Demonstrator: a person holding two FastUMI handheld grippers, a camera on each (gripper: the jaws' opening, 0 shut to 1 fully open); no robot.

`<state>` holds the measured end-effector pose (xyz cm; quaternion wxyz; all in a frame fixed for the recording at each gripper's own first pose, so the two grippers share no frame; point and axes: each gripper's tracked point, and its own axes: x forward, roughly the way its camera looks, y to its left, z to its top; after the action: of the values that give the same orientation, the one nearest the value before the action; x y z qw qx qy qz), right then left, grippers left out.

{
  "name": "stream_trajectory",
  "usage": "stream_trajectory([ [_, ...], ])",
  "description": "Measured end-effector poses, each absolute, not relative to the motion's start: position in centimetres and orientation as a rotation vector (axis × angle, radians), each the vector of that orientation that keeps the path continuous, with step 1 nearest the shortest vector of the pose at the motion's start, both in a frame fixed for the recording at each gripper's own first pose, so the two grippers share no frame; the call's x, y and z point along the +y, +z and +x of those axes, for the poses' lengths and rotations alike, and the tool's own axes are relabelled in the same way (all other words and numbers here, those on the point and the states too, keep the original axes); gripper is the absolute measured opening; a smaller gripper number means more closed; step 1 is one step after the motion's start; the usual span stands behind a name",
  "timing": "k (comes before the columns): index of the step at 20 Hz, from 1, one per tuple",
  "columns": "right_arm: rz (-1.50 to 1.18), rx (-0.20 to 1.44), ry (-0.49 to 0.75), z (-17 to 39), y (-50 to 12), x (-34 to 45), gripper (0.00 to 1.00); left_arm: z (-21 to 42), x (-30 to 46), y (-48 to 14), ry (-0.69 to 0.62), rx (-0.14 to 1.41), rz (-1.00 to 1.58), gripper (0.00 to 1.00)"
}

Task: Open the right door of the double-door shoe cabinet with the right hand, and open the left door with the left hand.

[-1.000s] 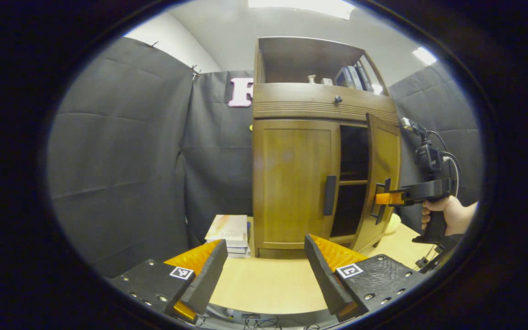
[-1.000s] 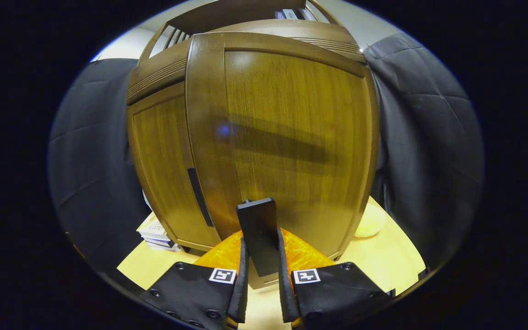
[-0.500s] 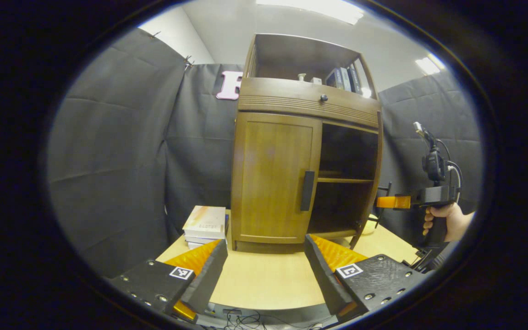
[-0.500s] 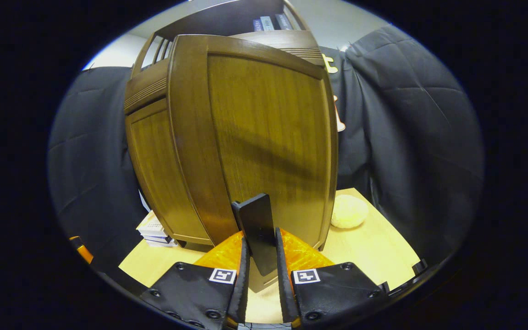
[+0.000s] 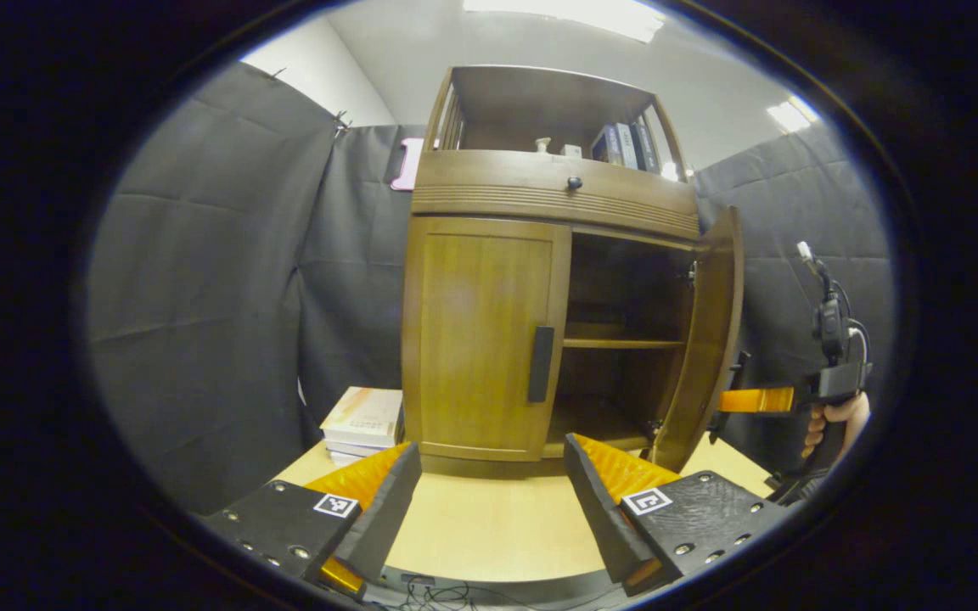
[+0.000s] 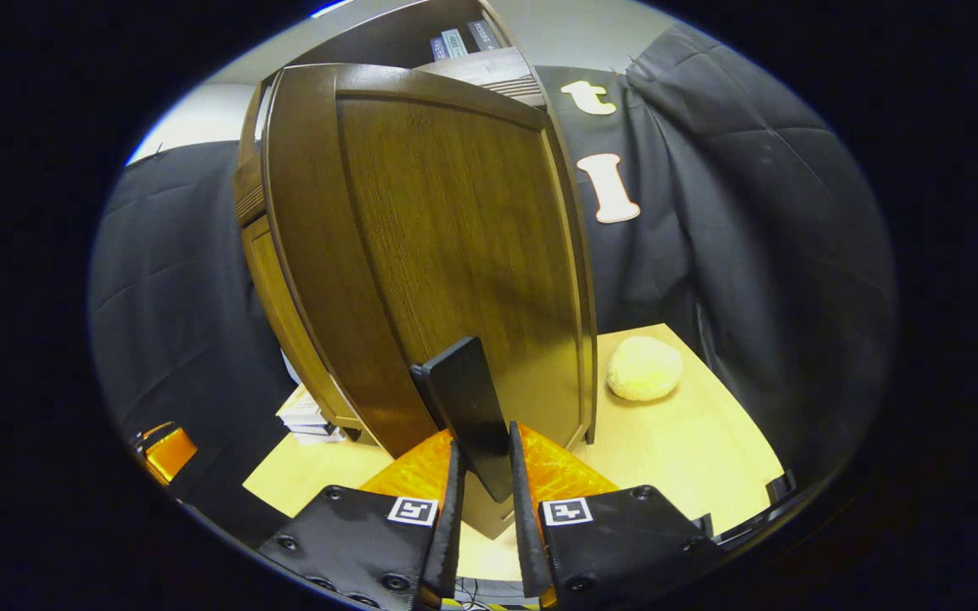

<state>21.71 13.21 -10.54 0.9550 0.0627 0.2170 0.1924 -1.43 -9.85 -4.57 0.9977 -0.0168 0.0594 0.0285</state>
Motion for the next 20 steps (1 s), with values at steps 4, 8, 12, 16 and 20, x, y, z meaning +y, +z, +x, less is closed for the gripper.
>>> stream_trajectory([
  [4,0.089,0.398,0.418,22.2,-10.5,8.8,0.20,-1.8,-15.0,-4.2,0.077,0.123,-0.002,0.98],
  [8,0.070,0.359,0.458,23.3,-9.7,4.4,0.23,-2.6,-20.8,-4.4,0.072,0.123,0.016,0.98],
  [12,0.076,0.321,0.453,25.7,-8.8,0.2,0.05,-3.2,-25.2,-5.0,0.086,0.135,0.036,0.98],
  [16,0.086,0.312,0.503,25.2,-8.5,0.4,0.16,-4.1,-27.8,-5.7,0.098,0.147,-0.016,0.99],
  [20,0.064,0.287,0.503,24.9,-7.9,0.2,0.16,-4.1,-27.7,-5.9,0.110,0.151,0.001,0.98],
])
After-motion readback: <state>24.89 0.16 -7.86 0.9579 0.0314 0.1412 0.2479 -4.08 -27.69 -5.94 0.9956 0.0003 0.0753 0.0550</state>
